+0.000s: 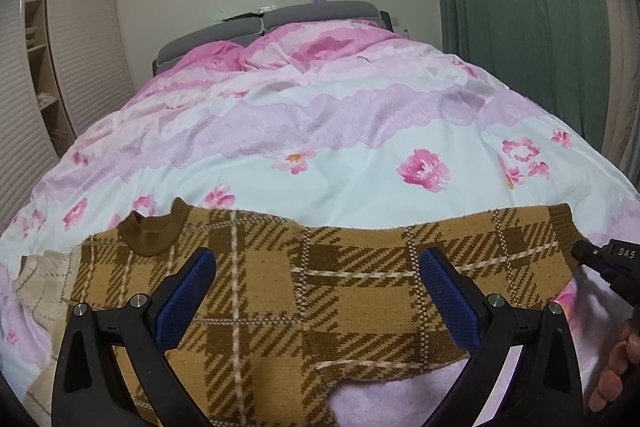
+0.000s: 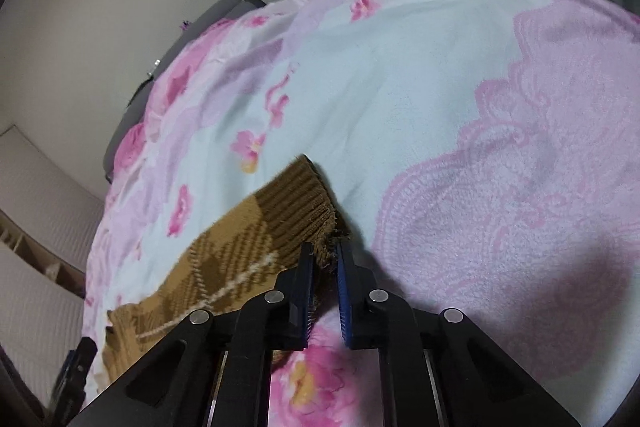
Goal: Fold small clothes
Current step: 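Grasp the brown sleeve cuff with the right gripper and lift it, then carry the sleeve across the sweater body with the right gripper and release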
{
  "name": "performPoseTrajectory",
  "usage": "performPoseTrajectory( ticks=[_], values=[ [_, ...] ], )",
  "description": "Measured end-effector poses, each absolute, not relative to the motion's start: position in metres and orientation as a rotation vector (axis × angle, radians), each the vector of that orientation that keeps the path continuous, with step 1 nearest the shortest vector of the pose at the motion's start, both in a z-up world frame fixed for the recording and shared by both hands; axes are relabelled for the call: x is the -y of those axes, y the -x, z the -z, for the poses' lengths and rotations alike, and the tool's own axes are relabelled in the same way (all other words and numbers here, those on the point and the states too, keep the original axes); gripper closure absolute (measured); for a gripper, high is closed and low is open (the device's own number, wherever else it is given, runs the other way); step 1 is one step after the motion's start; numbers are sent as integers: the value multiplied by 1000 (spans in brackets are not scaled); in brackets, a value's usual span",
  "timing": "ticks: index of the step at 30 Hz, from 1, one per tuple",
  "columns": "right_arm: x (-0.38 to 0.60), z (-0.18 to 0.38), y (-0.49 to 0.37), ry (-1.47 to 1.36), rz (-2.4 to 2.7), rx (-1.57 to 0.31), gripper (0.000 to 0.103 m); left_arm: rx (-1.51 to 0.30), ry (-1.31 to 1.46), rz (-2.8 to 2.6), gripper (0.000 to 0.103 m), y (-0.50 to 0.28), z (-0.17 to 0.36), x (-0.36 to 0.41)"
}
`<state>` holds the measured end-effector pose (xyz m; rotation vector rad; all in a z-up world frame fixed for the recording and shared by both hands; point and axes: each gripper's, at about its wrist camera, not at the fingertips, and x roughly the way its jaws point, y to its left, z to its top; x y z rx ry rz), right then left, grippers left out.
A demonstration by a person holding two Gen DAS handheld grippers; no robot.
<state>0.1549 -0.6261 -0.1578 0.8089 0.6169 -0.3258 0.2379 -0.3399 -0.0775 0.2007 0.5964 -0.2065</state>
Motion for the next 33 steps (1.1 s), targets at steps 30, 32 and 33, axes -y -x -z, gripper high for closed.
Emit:
performPoseTrajectory(
  ticks=[30,32,33],
  values=[
    [250,45,-269,-400,-147,-605,92,-610,-65,-158,0,-239,37,15],
    [220,57,-282,-376,-176,-641,92,-632,-71,-174,0,-241,44,-3],
    [205,66,-289,-360,-190,-664,92,-644,-69,-182,0,-243,48,-12]
  ],
)
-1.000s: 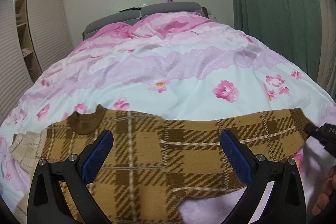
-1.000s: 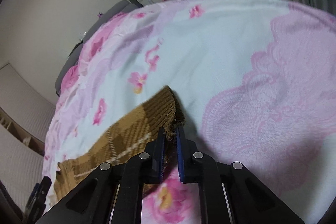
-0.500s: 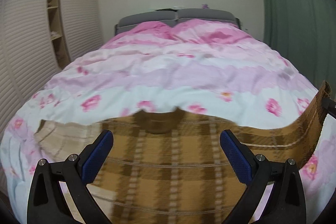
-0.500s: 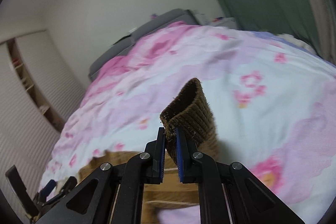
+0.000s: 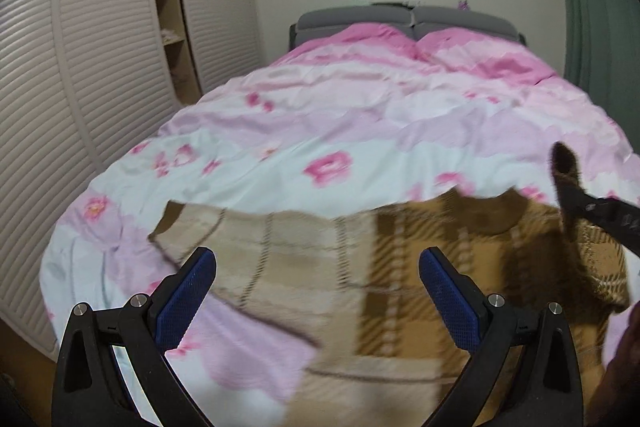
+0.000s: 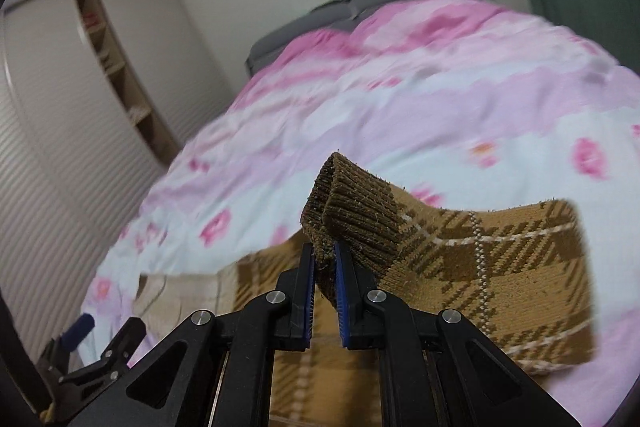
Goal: Fold small clothes
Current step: 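Carry the sleeve across the sweater body with the right gripper and release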
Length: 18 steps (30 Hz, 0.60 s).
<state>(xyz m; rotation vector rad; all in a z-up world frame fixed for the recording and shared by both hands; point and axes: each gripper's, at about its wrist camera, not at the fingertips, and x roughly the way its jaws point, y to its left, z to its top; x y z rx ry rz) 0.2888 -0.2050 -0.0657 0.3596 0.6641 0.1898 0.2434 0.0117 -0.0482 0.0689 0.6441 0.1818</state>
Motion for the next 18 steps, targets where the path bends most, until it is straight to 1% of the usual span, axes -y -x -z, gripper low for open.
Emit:
performPoseTrajectory(
  ticks=[6,11,14,16,18],
  values=[
    [129,109,-310,-257,-231,-766,92,-703,-38,-216,0,-252,76,-58],
    [89,138,-321,-186,-233,-834,91,-727,-24,-229,0,-256,91,-76],
    [84,150,-324,-222,-257,-871,81,-731,-13,-229,0,-258,95,-82],
    [85,151,-320,-246,-285,-863,66,-727,-8,-228,0,-257,96,-84],
    [90,144,-311,-228,-271,-844,57,-724,-4,-223,0,-258,95,-84]
  ],
)
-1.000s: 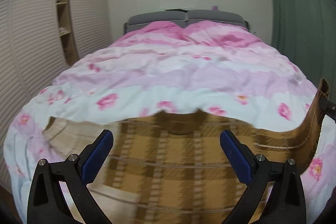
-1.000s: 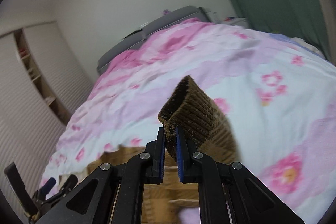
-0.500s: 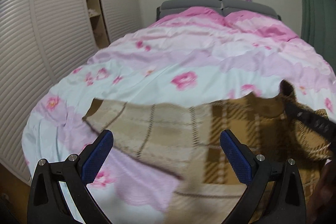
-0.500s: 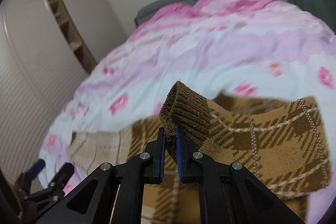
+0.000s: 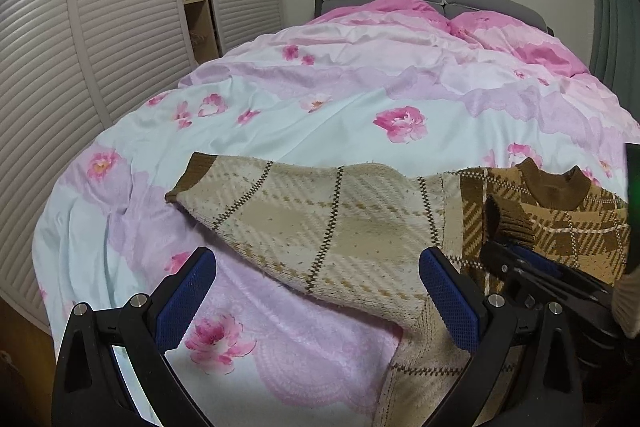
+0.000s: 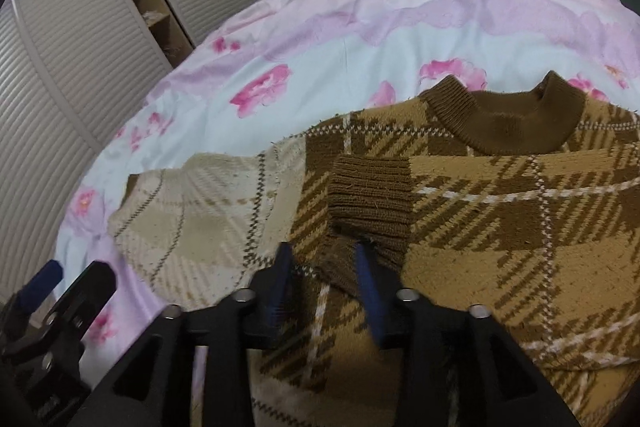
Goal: Fold small clothes
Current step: 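Carry the sleeve across the sweater body with the right gripper and release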
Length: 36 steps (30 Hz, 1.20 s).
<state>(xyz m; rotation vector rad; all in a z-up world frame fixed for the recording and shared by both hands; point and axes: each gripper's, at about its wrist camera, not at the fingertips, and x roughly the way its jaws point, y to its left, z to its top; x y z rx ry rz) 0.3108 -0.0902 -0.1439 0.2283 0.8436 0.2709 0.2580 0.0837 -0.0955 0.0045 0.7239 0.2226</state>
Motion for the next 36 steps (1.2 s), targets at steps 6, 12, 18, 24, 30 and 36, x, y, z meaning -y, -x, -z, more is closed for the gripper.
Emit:
performPoseTrajectory(
  ticks=[6,12,18,24,30,36],
  values=[
    [134,105,-265,-141,-164,-703,50,-719,-7,-161,0,-261,92,-56],
    [219,89,-214,-81,31,-636,45,-733,-9,-34,0,-269,89,2],
    [300,110,-196,-180,170,-712,45,-756,-36,62,0,-285,99,57],
    [321,126,-201,-281,209,-726,45,-821,-61,15,5,-317,121,60],
    [309,130,-210,-260,201,-720,45,-898,-40,32,46,-338,146,48],
    [311,135,-208,-270,196,-719,45,-879,-61,53,83,-336,156,49]
  ],
)
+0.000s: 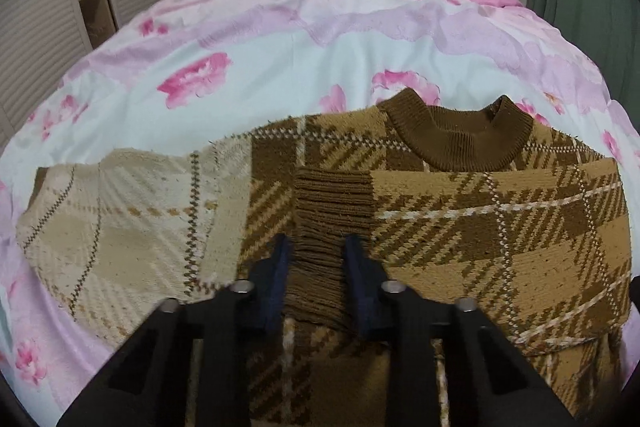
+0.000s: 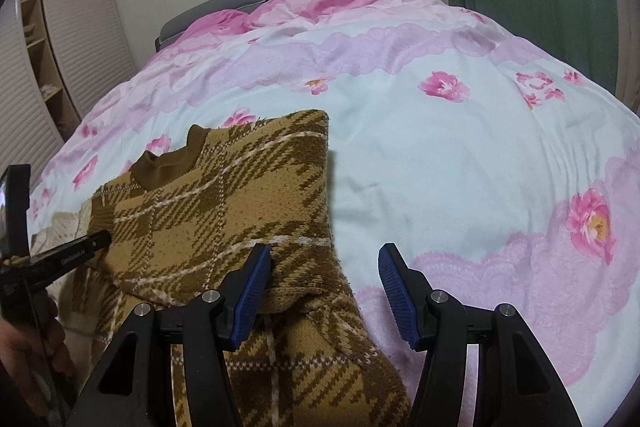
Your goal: Fold small clothes
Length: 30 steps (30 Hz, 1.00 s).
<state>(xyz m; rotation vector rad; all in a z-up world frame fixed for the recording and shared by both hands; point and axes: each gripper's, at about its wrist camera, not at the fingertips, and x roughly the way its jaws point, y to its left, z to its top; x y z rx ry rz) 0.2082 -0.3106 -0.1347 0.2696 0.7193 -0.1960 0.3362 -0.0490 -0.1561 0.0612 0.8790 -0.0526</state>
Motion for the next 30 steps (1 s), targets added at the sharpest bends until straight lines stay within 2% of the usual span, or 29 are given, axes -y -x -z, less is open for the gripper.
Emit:
performPoseTrajectory(
  ticks=[3,7,20,30],
  values=[
    [310,135,-208,-271,198,-721,45,-885,-41,45,91,-337,156,40],
    [309,135,-205,-260,204,-722,45,-878,-58,46,93,-332,156,38],
    [314,149,-188,-217,215,-821,45,-863,-91,38,94,-321,153,42],
    [315,161,-209,-204,196,-847,45,-874,-84,25,94,-324,157,42]
  ],
)
